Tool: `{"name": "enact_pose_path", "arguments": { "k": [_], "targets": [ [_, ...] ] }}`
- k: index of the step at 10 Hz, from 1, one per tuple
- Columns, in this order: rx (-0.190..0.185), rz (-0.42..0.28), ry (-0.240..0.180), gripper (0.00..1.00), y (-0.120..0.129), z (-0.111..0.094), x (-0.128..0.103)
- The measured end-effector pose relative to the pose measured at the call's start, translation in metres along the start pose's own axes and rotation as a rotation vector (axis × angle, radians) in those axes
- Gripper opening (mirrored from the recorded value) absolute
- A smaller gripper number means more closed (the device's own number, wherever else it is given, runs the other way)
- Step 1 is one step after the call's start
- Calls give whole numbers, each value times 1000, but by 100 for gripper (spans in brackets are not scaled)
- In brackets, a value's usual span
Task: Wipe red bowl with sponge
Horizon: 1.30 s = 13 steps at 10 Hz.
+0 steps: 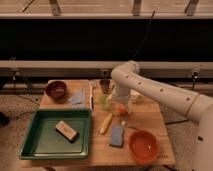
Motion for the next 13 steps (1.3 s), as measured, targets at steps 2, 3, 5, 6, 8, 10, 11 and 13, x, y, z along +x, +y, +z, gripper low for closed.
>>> {"name": "enact_pose_path", "arguments": {
  "k": [2, 3, 5, 6, 8, 10, 11, 13],
  "targets": [
    [-8, -36, -19, 80, 13, 13, -11],
    [-6, -57, -24, 80, 15, 17, -14],
    [-1, -130, -36, 80, 20, 32, -28],
    [2, -157, -39, 80, 23, 37, -33],
    [-1, -203, -47, 80, 27, 47, -40],
    [-21, -259, -53, 80, 31, 62, -47],
    [-31, -284, -55, 80, 31, 69, -50],
    [-48, -330, -59, 80, 31, 77, -53]
  ]
}}
